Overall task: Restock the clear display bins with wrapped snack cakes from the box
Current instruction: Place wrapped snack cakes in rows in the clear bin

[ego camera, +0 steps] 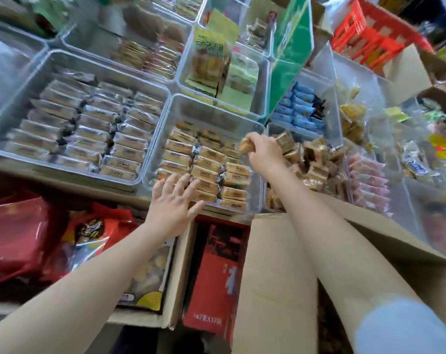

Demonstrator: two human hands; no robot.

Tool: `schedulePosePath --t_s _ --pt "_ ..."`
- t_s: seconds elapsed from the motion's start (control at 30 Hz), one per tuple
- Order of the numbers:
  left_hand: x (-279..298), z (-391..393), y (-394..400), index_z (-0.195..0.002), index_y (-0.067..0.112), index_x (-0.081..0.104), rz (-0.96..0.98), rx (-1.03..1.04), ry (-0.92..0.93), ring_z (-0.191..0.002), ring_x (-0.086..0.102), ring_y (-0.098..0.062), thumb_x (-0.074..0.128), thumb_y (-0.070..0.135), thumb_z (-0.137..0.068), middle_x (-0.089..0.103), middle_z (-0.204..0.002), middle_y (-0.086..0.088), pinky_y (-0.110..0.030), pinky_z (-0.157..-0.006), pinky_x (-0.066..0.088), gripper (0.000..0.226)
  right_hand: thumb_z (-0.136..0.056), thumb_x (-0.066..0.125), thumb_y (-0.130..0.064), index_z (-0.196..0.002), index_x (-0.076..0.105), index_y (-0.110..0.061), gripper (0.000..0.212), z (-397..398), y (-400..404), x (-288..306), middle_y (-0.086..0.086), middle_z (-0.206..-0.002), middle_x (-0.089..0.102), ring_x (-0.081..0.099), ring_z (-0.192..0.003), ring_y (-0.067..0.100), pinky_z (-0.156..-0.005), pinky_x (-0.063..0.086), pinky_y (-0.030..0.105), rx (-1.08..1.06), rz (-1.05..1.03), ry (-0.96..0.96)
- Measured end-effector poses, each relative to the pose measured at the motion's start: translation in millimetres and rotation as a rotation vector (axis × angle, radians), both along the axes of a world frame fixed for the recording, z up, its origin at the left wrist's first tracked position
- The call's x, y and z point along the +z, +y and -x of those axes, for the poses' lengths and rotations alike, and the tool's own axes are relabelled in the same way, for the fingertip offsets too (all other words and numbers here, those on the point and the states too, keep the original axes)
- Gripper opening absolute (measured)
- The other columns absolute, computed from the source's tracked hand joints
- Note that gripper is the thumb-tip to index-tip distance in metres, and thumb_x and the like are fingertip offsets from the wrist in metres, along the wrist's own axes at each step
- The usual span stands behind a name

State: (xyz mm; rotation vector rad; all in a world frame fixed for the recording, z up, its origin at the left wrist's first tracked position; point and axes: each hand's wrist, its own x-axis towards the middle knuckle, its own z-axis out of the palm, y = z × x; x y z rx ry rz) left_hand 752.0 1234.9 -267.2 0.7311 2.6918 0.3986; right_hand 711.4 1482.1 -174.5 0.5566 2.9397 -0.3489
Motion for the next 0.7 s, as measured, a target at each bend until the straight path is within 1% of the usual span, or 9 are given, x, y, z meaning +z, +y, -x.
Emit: schedulePosePath --t_s 0.1,0.2,0.27,0.33,0.4,0.47,0.53,0.6,0.7 --pt "-6 1 -3 -0.159 0.038 0.02 -0.014 -0.023 0.018 -0.155 0.005 -0.021 0.003 0.071 -0.091 0.019 -0.167 0.005 -0.041 -0.117 -0.007 0.077 -0.087 0.047 0.004 -0.121 0.059 -0.025 0.046 17 4 -32 0.007 -0.114 0.061 0.053 -0.111 0.031 -0.094 0.044 0.041 0.029 -0.142 -0.024" --pt "-9 0 -4 -0.157 0.036 0.026 -0.047 -0.034 0.016 -0.154 0.009 -0.022 0.001 0.07 -0.087 0.024 -0.165 0.004 -0.041 -0.117 -0.005 0.082 -0.09 0.045 0.0 -0.133 0.055 -0.025 0.052 27 2 -51 0.008 -0.127 0.059 0.051 -0.119 0.031 -0.101 0.043 0.041 0.059 -0.145 -0.189" --pt "-9 0 -4 -0.156 0.035 0.031 -0.061 -0.028 0.021 -0.154 0.012 -0.024 0.004 0.069 -0.089 0.027 -0.164 0.003 -0.042 -0.118 -0.003 0.08 -0.091 0.044 -0.012 -0.139 0.051 -0.025 0.05 29 -2 -58 0.01 -0.137 0.056 0.051 -0.124 0.033 -0.106 0.043 0.043 0.047 -0.041 -0.365" --pt "-7 1 -3 -0.156 0.034 0.031 -0.055 -0.032 0.018 -0.154 0.011 -0.024 0.004 0.068 -0.089 0.026 -0.165 0.003 -0.042 -0.118 -0.004 0.08 -0.089 0.038 -0.034 -0.135 0.055 -0.025 0.05 30 -4 -60 0.009 -0.139 0.055 0.052 -0.123 0.033 -0.105 0.043 0.047 -0.006 0.074 -0.437" --pt "-7 1 -3 -0.157 0.034 0.028 -0.053 -0.039 0.015 -0.154 0.008 -0.024 0.002 0.068 -0.089 0.023 -0.166 0.003 -0.042 -0.118 -0.007 0.08 -0.09 0.029 -0.05 -0.134 0.056 -0.024 0.058 28 -4 -63 0.009 -0.141 0.054 0.05 -0.125 0.033 -0.106 0.04 0.048 -0.041 0.108 -0.406" --pt "-8 1 -4 -0.157 0.034 0.027 -0.055 -0.046 0.015 -0.154 0.006 -0.025 0.003 0.068 -0.09 0.021 -0.166 0.003 -0.042 -0.118 -0.007 0.079 -0.097 0.024 -0.06 -0.135 0.055 -0.02 0.064 21 -7 -72 0.011 -0.137 0.055 0.049 -0.126 0.033 -0.106 0.038 0.049 -0.029 0.034 -0.351" --pt "-9 1 -4 -0.157 0.033 0.03 -0.055 -0.044 0.024 -0.154 0.009 -0.025 0.006 0.067 -0.091 0.024 -0.165 0.002 -0.043 -0.118 -0.004 0.078 -0.096 0.018 -0.069 -0.132 0.053 -0.016 0.072 10 -17 -85 0.011 -0.133 0.055 0.048 -0.125 0.033 -0.108 0.035 0.051 -0.008 -0.063 -0.286" --pt "-9 0 -4 -0.156 0.032 0.031 -0.045 -0.046 0.033 -0.153 0.01 -0.025 0.009 0.067 -0.092 0.025 -0.165 0.002 -0.043 -0.118 -0.003 0.076 -0.095 0.015 -0.072 -0.138 0.044 -0.015 0.077 0 -27 -100 0.011 -0.142 0.047 0.039 -0.134 0.032 -0.114 0.025 0.054 -0.002 -0.102 -0.262" --pt "-7 0 -3 -0.158 0.036 0.02 -0.02 -0.055 0.015 -0.154 0.0 -0.023 0.01 0.067 -0.094 0.014 -0.167 0.005 -0.042 -0.119 -0.007 0.072 -0.095 0.011 -0.072 -0.152 0.03 -0.017 0.081 0 -32 -109 0.009 -0.159 0.029 0.018 -0.148 0.03 -0.121 0.008 0.056 -0.058 -0.041 -0.226"
